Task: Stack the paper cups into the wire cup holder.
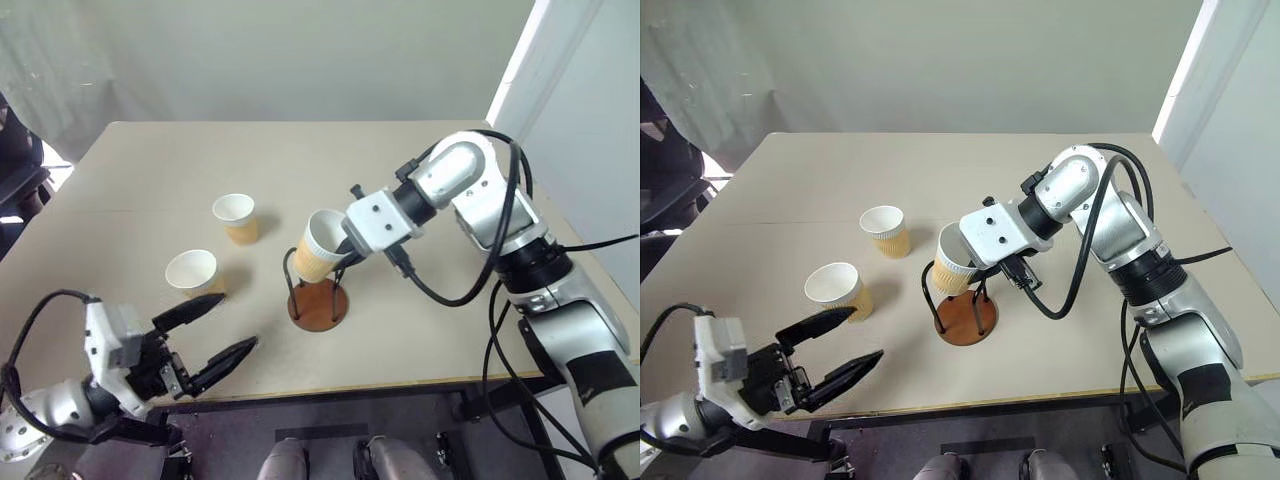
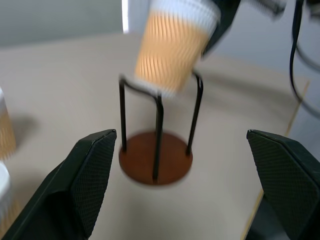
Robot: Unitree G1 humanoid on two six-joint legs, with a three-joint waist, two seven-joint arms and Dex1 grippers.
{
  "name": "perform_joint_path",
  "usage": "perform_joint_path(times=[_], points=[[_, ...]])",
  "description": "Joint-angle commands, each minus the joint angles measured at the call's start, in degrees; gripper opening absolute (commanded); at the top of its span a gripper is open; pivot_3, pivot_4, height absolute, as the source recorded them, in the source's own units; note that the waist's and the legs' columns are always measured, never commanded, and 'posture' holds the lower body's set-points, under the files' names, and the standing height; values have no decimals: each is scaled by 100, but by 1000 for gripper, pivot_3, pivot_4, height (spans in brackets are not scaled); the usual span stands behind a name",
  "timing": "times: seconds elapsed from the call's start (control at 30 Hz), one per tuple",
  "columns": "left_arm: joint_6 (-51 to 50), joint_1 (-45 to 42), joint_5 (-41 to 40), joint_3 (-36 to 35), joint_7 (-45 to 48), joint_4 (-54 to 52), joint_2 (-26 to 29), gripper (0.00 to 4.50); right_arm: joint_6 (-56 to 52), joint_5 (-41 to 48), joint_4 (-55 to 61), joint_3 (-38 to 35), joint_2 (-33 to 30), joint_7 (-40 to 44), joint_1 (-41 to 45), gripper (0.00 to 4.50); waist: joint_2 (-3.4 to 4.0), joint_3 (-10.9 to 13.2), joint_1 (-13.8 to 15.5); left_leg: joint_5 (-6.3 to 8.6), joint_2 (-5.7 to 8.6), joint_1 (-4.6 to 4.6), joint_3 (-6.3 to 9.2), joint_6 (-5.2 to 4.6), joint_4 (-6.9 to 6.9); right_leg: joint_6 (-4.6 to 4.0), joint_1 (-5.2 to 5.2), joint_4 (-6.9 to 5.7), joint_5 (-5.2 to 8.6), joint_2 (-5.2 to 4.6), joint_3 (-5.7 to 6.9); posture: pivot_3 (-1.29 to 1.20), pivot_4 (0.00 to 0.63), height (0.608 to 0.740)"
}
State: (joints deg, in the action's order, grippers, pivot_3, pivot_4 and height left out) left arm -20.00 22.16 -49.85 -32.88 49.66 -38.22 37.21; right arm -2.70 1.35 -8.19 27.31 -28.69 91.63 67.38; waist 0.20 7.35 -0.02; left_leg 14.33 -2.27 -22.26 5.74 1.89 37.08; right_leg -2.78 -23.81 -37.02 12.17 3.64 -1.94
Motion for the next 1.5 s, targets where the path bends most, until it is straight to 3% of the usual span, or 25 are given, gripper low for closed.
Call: perform_joint_path(times=[0.03,0.93,1.03,1.23,1.5], points=[[49,-13,-364,-302,-143,-240,-27,4500,135,-38,37,6,9,69,156,45,1,1,-3,0,0,1,-1,0,0,1,0,0,-4,0,0,0,150,740],[147,383,-295,-405,-192,-308,-15,4500,520,-167,-138,136,143,64,189,45,1,1,-12,0,-1,1,-1,0,1,-7,0,1,0,0,0,0,150,740],[152,397,-280,-404,-198,-314,-12,4500,552,-206,-181,129,170,49,197,648,1,1,-12,0,-2,2,-1,0,1,-6,0,1,0,0,0,0,150,740],[156,418,-274,-426,-171,-307,-6,4500,561,-212,-221,85,198,46,233,2623,1,1,-12,0,-2,1,-1,0,1,-7,0,1,0,0,0,0,150,740],[-37,314,-528,-1072,-79,-77,389,4500,326,391,-303,-256,-15,87,550,2623,2,1,-10,0,-3,1,-1,0,1,-18,0,0,7,1,0,0,150,740]])
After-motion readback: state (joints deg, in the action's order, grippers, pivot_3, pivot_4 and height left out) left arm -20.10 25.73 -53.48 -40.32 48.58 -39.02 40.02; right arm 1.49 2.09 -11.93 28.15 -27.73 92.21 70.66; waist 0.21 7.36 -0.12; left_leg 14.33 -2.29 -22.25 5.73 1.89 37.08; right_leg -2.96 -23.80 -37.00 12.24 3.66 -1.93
